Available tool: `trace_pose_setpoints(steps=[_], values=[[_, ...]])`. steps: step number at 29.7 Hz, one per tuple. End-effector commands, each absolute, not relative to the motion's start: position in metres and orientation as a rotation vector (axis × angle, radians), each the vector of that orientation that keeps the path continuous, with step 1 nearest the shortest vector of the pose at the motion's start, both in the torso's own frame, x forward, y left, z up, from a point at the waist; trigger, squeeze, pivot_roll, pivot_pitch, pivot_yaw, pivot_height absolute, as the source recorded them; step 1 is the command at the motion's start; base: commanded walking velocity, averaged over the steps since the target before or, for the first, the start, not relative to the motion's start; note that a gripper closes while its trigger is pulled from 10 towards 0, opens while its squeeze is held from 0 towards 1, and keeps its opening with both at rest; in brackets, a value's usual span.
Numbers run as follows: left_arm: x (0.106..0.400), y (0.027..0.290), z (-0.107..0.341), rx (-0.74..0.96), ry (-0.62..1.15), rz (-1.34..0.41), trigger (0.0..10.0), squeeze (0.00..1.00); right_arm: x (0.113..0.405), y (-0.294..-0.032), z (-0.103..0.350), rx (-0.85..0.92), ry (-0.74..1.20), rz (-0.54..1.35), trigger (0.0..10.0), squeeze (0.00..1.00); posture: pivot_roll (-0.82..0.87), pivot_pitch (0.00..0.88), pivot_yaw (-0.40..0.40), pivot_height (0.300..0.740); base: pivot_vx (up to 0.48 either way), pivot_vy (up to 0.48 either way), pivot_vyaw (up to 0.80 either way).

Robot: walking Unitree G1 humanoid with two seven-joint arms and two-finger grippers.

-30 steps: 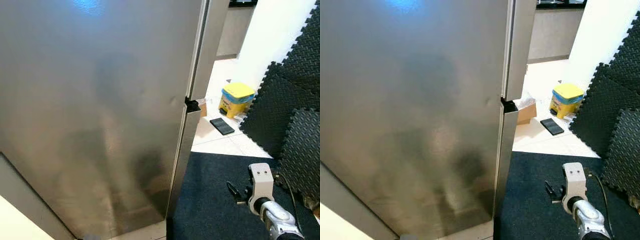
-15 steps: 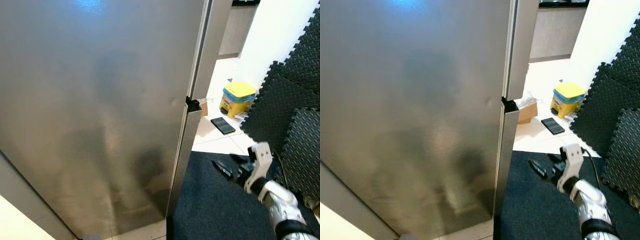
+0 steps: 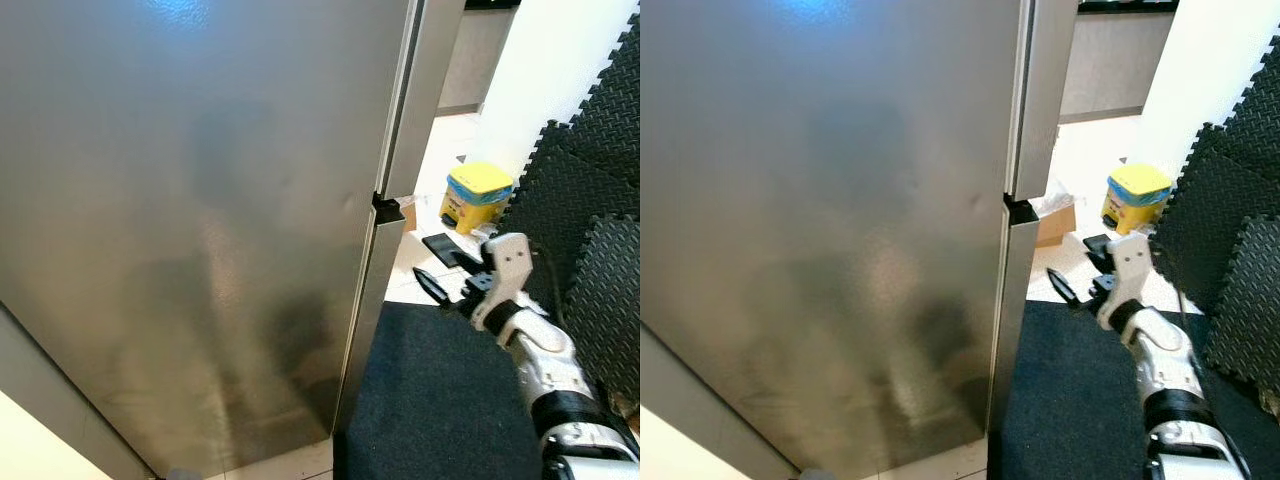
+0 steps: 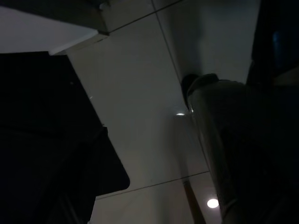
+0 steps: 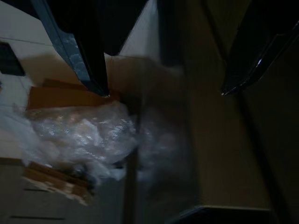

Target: Restocking fridge

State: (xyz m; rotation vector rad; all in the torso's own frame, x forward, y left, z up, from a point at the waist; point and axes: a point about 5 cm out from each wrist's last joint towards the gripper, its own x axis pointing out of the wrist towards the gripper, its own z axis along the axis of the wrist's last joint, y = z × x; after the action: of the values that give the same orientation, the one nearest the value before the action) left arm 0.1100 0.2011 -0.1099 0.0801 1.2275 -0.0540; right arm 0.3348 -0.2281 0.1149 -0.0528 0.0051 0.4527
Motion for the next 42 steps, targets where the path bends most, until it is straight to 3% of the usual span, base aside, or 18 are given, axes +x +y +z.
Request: trace_pose_setpoints(steps=[1, 16, 32, 38, 42], values=[[0.104, 0.2, -0.112, 0.088, 1.246, -0.069, 10.0, 0.0, 0.338, -0.222, 0.118, -0.085, 0.005, 0.472, 10.0, 0.0, 0.05, 0.0, 0.001, 0.74, 0.0, 0.0, 0.0], [0.09, 0.204, -0.114, 0.103, 1.274, -0.08, 10.0, 0.0, 0.36, -0.193, 0.135, -0.163, -0.028, 0.416, 10.0, 0.0, 0.06, 0.018, 0.005, 0.74, 0.0, 0.0, 0.0], [0.086, 0.205, -0.115, 0.114, 1.277, -0.096, 10.0, 0.0, 0.36, -0.161, 0.125, -0.144, -0.001, 0.455, 10.0, 0.0, 0.06, 0.051, 0.007, 0.74, 0.0, 0.0, 0.0], [0.086, 0.205, -0.115, 0.115, 1.276, -0.097, 10.0, 0.0, 0.36, -0.157, 0.121, -0.156, 0.016, 0.444, 10.0, 0.0, 0.07, 0.055, 0.007, 0.74, 0.0, 0.0, 0.0], [0.083, 0.206, -0.115, 0.118, 1.282, -0.102, 10.0, 0.0, 0.365, -0.165, 0.124, -0.188, 0.019, 0.338, 10.0, 0.0, 0.07, 0.065, 0.006, 0.74, 0.0, 0.0, 0.0]])
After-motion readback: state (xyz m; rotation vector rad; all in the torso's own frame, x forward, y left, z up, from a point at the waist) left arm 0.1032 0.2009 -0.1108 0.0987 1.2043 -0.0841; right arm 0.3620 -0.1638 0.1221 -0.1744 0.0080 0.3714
